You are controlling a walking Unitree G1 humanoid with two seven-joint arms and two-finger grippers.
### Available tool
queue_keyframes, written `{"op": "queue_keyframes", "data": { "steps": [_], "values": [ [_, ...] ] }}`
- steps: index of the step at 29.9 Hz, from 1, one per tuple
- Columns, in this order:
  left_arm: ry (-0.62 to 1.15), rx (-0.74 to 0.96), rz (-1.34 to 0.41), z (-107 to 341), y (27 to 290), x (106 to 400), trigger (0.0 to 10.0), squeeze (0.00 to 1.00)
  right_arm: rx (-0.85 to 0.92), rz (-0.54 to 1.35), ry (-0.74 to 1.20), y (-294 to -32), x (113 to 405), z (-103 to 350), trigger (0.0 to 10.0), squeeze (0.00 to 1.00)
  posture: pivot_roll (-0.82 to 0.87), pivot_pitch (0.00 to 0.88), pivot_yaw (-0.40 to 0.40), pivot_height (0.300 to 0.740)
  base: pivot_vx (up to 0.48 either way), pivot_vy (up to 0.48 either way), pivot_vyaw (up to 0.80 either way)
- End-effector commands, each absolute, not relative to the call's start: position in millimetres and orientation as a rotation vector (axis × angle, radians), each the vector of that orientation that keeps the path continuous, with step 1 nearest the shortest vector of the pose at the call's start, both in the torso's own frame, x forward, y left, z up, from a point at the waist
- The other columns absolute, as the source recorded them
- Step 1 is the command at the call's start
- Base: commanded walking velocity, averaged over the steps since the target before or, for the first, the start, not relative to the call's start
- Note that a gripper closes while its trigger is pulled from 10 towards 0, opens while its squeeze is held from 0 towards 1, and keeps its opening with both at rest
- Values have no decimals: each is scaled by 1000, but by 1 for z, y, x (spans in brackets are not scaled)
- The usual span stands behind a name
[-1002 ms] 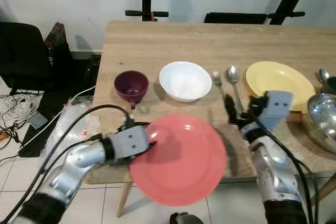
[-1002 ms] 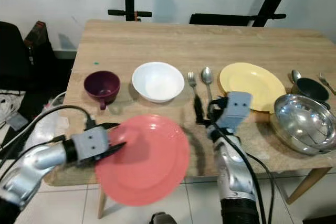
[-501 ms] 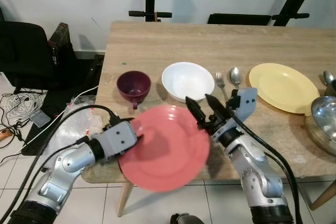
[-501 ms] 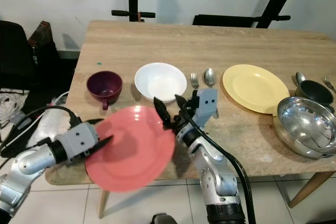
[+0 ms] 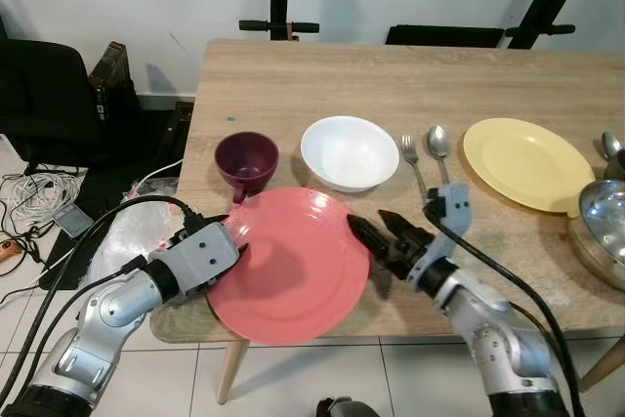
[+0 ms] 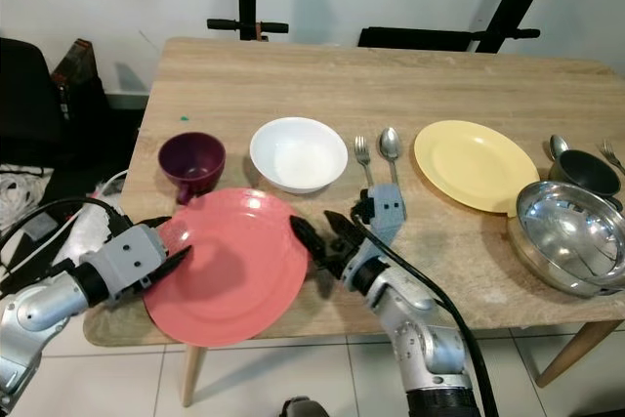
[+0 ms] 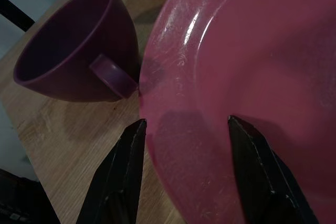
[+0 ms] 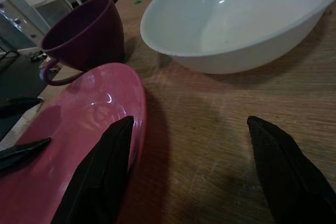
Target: Setting the table
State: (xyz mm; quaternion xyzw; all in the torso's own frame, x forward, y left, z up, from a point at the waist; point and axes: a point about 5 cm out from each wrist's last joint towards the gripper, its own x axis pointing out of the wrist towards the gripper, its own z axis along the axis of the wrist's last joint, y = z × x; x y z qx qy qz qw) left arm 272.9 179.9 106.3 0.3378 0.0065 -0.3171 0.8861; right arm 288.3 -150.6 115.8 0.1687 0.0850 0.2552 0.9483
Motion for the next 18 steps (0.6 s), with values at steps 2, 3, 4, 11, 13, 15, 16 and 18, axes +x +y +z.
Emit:
{"op": "queue_keyframes", "data": {
  "steps": [2, 3, 4, 11, 13, 15, 16, 18],
  "values": [
    [267, 720, -685, 62, 191, 254, 10000, 0, 368, 466, 239, -162, 283, 103, 10000, 0, -111, 64, -20, 740, 0, 0, 0],
    [267, 720, -685, 62, 191, 254, 10000, 0, 368, 466, 239, -162, 283, 103, 10000, 0, -111, 64, -20, 740, 0, 0, 0],
    [266, 719, -687, 62, 191, 254, 10000, 0, 372, 464, 242, -162, 283, 102, 10000, 0, -111, 64, -20, 740, 0, 0, 0],
    [265, 718, -685, 63, 190, 254, 10000, 0, 549, 594, 286, -145, 274, 105, 10000, 0, -109, 66, -21, 740, 0, 0, 0],
    [264, 719, -685, 62, 190, 254, 10000, 0, 586, 640, 302, -140, 270, 105, 10000, 0, -109, 66, -21, 740, 0, 0, 0],
    [263, 721, -685, 62, 189, 254, 10000, 0, 602, 659, 311, -138, 267, 105, 10000, 0, -109, 66, -21, 740, 0, 0, 0],
    [261, 721, -684, 63, 189, 254, 10000, 0, 625, 698, 334, -133, 262, 104, 10000, 384, -111, 70, -24, 740, 0, 0, 0],
    [260, 720, -684, 63, 188, 254, 10000, 0, 624, 707, 337, -132, 260, 104, 10000, 384, -111, 70, -24, 740, 0, 0, 0]
  ]
}}
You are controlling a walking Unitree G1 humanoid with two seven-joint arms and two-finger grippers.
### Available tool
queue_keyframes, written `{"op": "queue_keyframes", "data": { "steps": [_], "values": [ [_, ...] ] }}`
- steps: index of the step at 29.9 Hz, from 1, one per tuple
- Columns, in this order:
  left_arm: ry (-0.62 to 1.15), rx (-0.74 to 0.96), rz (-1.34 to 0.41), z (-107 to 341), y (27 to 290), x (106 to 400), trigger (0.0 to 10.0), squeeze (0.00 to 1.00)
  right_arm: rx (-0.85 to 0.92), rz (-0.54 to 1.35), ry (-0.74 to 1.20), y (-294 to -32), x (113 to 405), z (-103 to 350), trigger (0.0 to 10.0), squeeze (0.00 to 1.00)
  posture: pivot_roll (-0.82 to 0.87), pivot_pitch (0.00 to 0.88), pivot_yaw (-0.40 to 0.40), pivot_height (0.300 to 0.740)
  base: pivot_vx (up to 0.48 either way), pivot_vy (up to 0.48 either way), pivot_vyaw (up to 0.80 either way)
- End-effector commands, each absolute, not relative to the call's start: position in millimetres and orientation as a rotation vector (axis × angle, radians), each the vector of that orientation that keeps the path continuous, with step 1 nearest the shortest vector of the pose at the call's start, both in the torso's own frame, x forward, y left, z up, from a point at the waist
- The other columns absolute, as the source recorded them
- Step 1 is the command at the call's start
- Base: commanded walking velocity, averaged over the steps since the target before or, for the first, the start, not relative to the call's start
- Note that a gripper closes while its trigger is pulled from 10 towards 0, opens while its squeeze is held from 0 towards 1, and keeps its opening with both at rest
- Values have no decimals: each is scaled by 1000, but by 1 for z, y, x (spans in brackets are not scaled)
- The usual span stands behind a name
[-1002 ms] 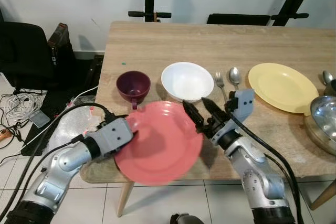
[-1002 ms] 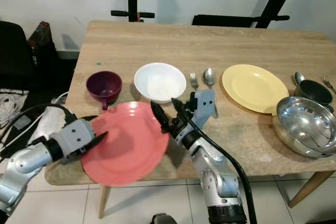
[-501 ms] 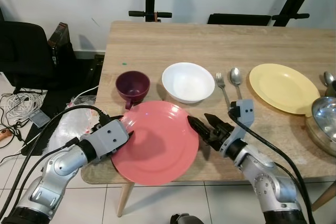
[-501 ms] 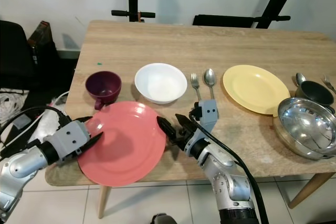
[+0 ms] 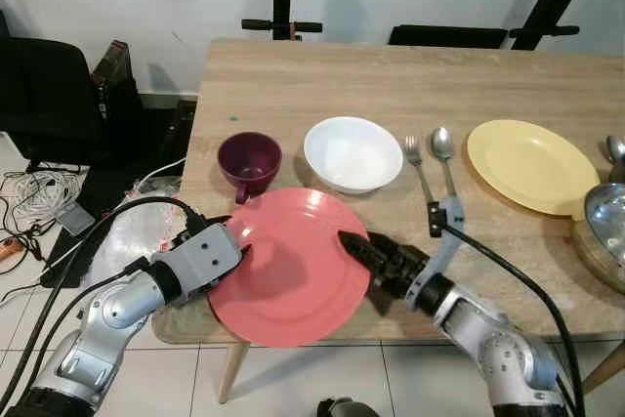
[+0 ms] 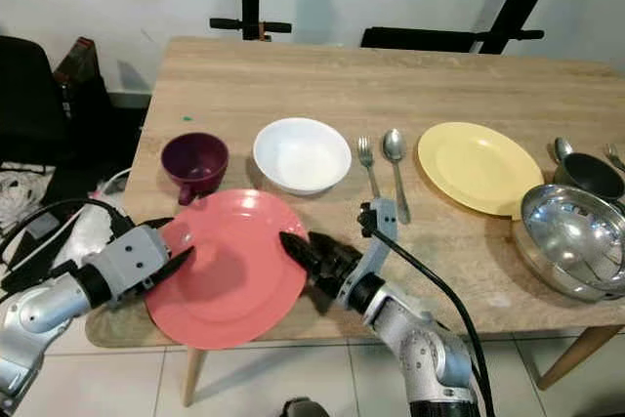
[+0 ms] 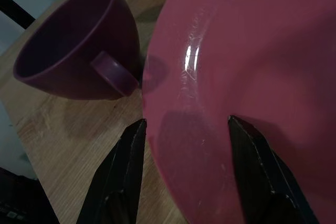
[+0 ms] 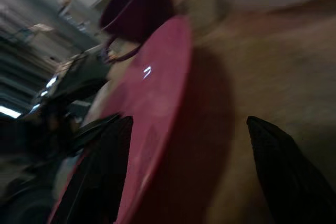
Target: Setting the table
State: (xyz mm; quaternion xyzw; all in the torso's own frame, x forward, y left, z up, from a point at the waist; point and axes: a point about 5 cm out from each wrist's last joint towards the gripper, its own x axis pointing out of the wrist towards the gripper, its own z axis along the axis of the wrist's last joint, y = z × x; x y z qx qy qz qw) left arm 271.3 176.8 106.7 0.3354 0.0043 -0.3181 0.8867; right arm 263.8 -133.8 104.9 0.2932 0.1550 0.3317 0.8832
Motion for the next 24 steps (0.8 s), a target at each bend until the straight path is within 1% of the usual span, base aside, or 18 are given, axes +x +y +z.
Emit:
{"op": "queue_keyframes", "data": {
  "steps": [1, 5, 9, 10, 11, 12, 14, 16, 17, 19, 20, 21, 22, 24],
  "values": [
    [259, 719, -684, 63, 188, 254, 10000, 0, 624, 706, 340, -132, 260, 103, 10000, 1000, -111, 70, -24, 740, 0, 0, 0],
    [258, 718, -684, 61, 186, 254, 10000, 0, 683, 685, 336, -136, 262, 106, 10000, 1000, -115, 69, -26, 740, 0, 0, 0],
    [256, 716, -686, 61, 183, 254, 10000, 0, 693, 684, 358, -139, 262, 106, 10000, 1000, -115, 69, -28, 740, 0, 0, 0],
    [254, 716, -686, 61, 183, 255, 10000, 0, 699, 681, 374, -139, 261, 105, 10000, 576, -115, 69, -28, 740, 0, 0, 0],
    [254, 716, -686, 61, 183, 255, 10000, 0, 699, 681, 374, -139, 261, 105, 10000, 576, -115, 69, -28, 740, 0, 0, 0],
    [253, 716, -686, 61, 183, 255, 10000, 0, 711, 681, 384, -139, 260, 103, 10000, 0, -115, 69, -29, 740, 0, 0, 0],
    [252, 716, -685, 61, 183, 255, 10000, 0, 767, 695, 409, -133, 258, 99, 10000, 0, -114, 69, -29, 740, 0, 0, 0],
    [251, 716, -684, 61, 183, 255, 10000, 0, 777, 697, 413, -132, 258, 98, 10000, 0, -114, 69, -29, 740, 0, 0, 0],
    [250, 717, -683, 62, 182, 255, 10000, 0, 799, 704, 428, -127, 258, 97, 8353, 0, -112, 68, -30, 740, 0, 0, 0],
    [250, 718, -683, 62, 182, 255, 10000, 0, 810, 707, 435, -125, 258, 96, 8353, 0, -112, 68, -30, 740, 0, 0, 0],
    [248, 720, -683, 62, 182, 256, 10000, 0, 828, 717, 455, -118, 258, 94, 3529, 0, -107, 68, -32, 740, 0, 0, 0],
    [248, 720, -683, 62, 182, 256, 10000, 0, 828, 717, 455, -118, 258, 94, 3529, 0, -107, 68, -32, 740, 0, 0, 0],
    [247, 721, -681, 62, 182, 256, 10000, 0, 843, 728, 468, -115, 258, 94, 0, 0, -106, 68, -33, 740, 0, 0, 0],
    [246, 721, -681, 62, 182, 256, 10000, 0, 852, 734, 472, -114, 258, 94, 0, 0, -106, 68, -33, 740, 0, 0, 0]
  ]
}}
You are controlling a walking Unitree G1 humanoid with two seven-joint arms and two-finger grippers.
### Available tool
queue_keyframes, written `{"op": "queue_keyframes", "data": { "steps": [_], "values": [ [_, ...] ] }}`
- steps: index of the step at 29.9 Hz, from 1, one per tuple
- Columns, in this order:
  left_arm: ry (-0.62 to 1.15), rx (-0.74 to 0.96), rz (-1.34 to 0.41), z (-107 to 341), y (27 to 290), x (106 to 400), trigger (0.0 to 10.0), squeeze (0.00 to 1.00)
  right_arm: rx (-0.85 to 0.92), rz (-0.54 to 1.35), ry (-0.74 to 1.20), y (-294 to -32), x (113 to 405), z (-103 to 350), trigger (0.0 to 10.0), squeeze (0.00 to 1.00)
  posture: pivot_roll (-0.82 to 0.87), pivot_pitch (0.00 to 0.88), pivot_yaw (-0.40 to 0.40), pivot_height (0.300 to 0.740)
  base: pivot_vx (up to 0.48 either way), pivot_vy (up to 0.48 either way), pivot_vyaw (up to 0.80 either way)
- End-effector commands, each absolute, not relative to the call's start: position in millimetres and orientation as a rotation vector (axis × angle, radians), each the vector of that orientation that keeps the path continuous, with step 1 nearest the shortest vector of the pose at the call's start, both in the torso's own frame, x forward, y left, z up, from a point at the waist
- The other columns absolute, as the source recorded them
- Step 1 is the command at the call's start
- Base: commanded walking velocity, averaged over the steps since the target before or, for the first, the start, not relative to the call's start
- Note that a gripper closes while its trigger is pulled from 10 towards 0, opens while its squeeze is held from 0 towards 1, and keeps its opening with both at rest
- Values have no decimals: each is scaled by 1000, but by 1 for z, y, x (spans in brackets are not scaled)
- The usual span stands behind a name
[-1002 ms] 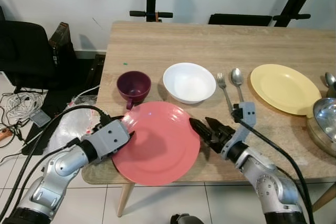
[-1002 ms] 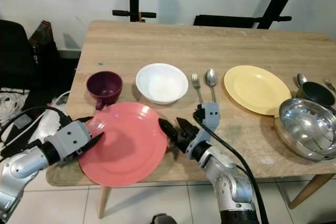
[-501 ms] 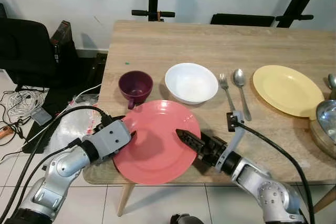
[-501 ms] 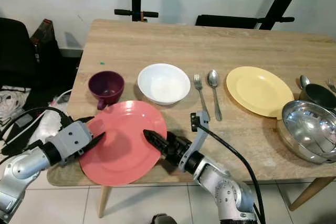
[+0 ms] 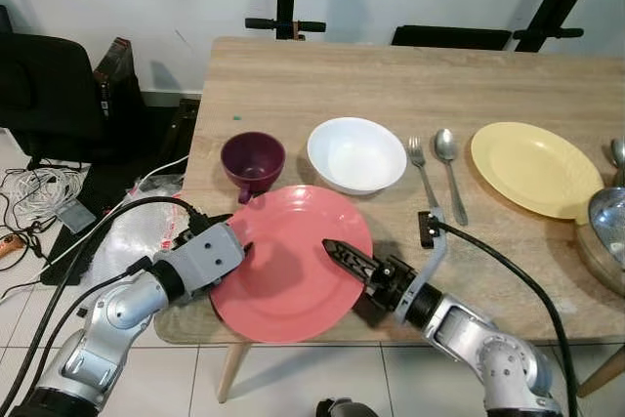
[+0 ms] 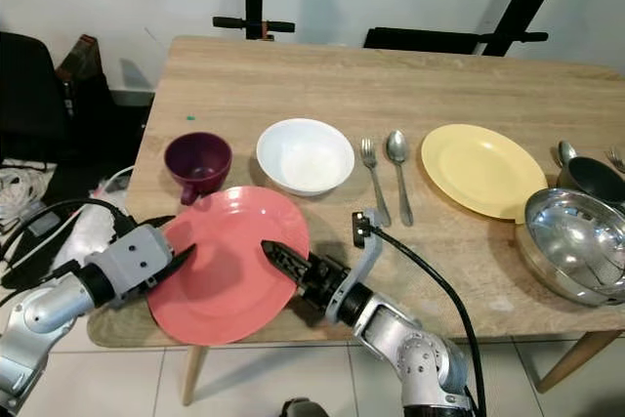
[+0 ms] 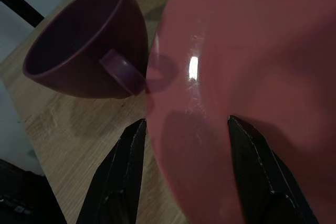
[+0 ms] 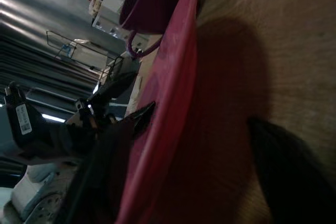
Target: Setting the table
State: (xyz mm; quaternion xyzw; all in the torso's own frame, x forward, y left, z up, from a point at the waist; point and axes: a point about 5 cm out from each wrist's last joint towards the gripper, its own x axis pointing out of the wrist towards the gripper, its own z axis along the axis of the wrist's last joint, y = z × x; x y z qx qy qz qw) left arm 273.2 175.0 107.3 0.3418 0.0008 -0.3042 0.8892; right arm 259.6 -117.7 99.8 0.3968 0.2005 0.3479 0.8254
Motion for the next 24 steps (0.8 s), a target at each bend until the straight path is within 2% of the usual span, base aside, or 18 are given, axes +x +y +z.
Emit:
{"op": "queue_keyframes", "data": {
  "steps": [1, 19, 24],
  "values": [
    [244, 723, -679, 62, 181, 256, 10000, 0, 859, 751, 483, -111, 258, 94, 0, 0, -102, 67, -36, 740, 0, 0, 0],
    [191, 712, -670, 68, 175, 259, 10000, 0, 875, 777, 475, -115, 254, 98, 0, 0, -102, 67, -36, 740, 0, 0, 0],
    [49, 658, -603, 88, 171, 265, 10000, 0, 893, 771, 444, -121, 253, 102, 0, 0, -106, 70, -39, 740, 0, 0, 0]
  ]
}}
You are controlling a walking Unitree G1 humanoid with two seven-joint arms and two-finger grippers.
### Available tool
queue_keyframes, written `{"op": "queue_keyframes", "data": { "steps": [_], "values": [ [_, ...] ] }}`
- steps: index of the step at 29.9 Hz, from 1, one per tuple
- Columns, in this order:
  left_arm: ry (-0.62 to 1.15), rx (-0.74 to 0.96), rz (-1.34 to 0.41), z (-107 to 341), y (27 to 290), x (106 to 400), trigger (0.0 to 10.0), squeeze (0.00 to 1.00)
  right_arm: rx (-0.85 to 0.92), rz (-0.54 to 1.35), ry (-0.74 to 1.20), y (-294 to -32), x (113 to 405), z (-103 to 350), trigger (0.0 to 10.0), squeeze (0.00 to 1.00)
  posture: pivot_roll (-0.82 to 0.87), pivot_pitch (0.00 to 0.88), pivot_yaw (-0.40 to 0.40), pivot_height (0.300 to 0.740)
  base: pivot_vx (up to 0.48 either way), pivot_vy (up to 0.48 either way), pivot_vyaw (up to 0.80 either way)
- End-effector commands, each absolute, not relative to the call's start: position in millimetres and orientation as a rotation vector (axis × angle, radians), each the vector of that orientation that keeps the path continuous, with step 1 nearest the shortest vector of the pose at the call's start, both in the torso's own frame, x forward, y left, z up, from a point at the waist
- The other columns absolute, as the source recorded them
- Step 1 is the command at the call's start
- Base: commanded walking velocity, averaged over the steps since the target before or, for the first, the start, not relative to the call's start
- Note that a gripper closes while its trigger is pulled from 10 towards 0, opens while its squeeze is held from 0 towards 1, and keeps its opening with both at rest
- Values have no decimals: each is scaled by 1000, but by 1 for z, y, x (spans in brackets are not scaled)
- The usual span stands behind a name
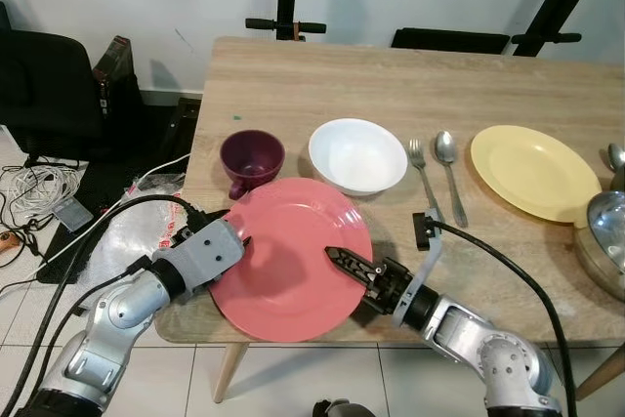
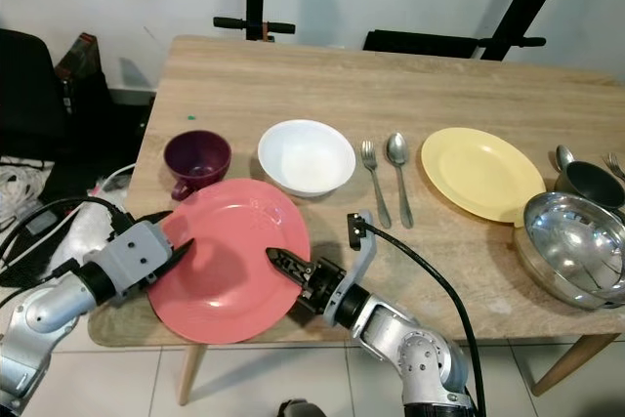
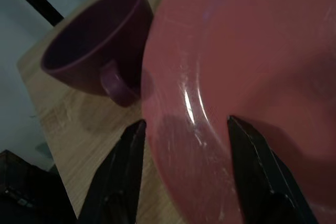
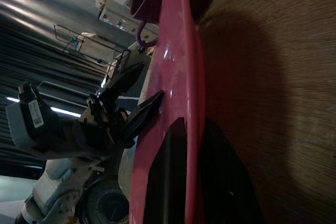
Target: Setting the table
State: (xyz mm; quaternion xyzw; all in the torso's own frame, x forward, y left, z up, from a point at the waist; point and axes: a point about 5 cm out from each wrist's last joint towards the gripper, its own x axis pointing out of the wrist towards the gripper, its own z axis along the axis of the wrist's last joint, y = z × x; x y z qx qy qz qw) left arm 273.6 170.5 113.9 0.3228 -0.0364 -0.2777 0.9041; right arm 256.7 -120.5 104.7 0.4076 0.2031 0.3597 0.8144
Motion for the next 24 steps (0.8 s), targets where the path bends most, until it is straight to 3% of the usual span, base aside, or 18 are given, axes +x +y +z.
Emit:
{"op": "queue_keyframes", "data": {
  "steps": [1, 12, 15, 16, 17, 18, 24],
  "values": [
    [24, 654, -598, 92, 170, 266, 10000, 0, 895, 772, 438, -122, 253, 103, 0, 0, -106, 70, -39, 740, 0, 0, 0],
    [-96, 626, -582, 117, 162, 269, 10000, 0, 889, 743, 349, -138, 257, 114, 0, 0, -102, 63, -30, 740, 0, 0, 0],
    [-100, 498, -575, 128, 161, 269, 10000, 0, 850, 716, 302, -146, 258, 119, 0, 0, -102, 62, -21, 740, 0, 0, 0],
    [-108, 432, -575, 134, 160, 269, 10000, 0, 821, 701, 268, -150, 259, 121, 784, 0, -102, 62, -21, 740, 0, 0, 0],
    [-108, 432, -575, 134, 160, 269, 10000, 0, 821, 701, 268, -150, 259, 121, 784, 0, -102, 62, -21, 740, 0, 0, 0],
    [-127, 344, -593, 144, 156, 268, 10000, 0, 781, 683, 207, -156, 259, 128, 10000, 0, -101, 61, -15, 740, 0, 0, 0],
    [-143, 177, -764, 165, 131, 256, 10000, 0, 694, 626, 16, -160, 261, 149, 10000, 0, -104, 55, 8, 740, 0, 0, 0]
  ]
}}
